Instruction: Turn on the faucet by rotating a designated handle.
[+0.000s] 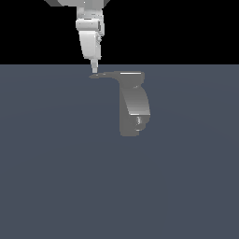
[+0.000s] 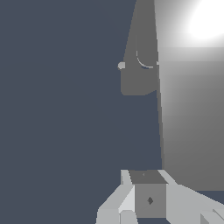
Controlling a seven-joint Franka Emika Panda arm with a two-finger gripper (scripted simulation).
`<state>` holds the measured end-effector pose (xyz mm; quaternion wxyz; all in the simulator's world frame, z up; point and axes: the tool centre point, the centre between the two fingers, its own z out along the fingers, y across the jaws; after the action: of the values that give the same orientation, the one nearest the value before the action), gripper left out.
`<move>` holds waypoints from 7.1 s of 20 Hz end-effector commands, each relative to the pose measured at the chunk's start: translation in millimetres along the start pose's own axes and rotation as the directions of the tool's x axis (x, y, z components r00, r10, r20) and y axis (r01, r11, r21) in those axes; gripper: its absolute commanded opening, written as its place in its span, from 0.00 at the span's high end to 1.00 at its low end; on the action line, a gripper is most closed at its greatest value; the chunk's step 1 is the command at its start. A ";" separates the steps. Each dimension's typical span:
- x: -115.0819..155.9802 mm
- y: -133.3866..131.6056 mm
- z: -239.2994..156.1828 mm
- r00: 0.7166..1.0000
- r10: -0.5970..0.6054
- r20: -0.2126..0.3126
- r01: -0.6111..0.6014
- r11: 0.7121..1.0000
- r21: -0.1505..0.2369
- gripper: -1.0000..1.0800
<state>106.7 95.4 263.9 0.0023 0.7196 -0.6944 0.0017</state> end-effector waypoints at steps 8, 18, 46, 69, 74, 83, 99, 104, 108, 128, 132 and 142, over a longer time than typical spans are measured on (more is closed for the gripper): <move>17.6 -26.9 15.1 0.993 0.114 0.004 -0.114 0.993 0.000 1.00; 18.7 -28.1 15.3 0.993 0.119 0.006 -0.119 0.993 0.000 1.00; 8.4 33.6 15.4 0.993 0.119 0.006 -0.119 0.993 0.000 1.00; 13.5 87.9 15.2 0.993 0.122 0.006 -0.122 0.993 0.003 1.00; 22.0 101.1 15.4 0.993 0.122 0.006 -0.122 0.993 0.003 1.00; 37.8 125.7 15.6 0.993 0.121 0.006 -0.121 0.993 0.002 1.00; 57.5 162.0 15.7 0.994 0.112 0.007 -0.112 0.994 0.002 1.00; 86.4 167.4 15.9 0.993 0.114 0.007 -0.114 0.994 0.002 1.00; 110.3 171.8 16.0 0.993 0.115 0.007 -0.115 0.993 0.001 1.00; 183.1 160.5 16.5 0.995 0.099 0.006 -0.099 0.995 0.001 1.00; 198.4 151.6 16.6 0.995 0.103 0.006 -0.103 0.995 0.001 1.00; 235.3 130.4 16.8 0.994 0.113 0.006 -0.113 0.994 0.000 1.00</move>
<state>-17.3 -127.2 248.8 -0.0004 0.6868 -0.7268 -0.0017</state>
